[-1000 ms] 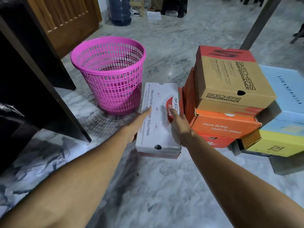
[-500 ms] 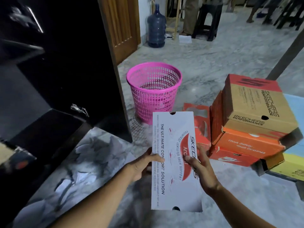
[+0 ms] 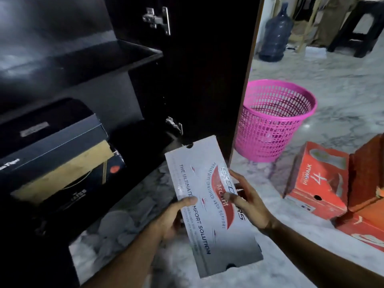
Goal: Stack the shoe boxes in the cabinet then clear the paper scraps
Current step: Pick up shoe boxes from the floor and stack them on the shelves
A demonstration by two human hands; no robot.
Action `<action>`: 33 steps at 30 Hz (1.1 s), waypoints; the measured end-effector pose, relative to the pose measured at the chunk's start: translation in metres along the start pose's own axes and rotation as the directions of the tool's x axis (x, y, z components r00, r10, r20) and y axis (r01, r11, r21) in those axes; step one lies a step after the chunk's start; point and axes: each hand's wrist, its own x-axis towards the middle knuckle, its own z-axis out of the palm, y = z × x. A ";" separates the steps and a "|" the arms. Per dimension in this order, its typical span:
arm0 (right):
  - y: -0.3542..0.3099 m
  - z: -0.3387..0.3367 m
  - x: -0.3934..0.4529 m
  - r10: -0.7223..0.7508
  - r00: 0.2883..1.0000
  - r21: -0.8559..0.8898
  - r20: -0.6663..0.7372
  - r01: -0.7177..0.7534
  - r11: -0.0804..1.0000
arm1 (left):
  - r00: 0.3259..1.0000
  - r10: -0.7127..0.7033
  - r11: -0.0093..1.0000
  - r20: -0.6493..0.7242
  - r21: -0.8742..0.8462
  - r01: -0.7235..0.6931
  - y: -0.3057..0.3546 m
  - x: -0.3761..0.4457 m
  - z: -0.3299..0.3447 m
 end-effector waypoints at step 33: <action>0.043 0.190 0.321 0.360 0.928 0.126 0.098 -0.370 0.920 | 0.436 0.900 -0.054 0.022 0.997 0.061 0.079 0.148 -0.170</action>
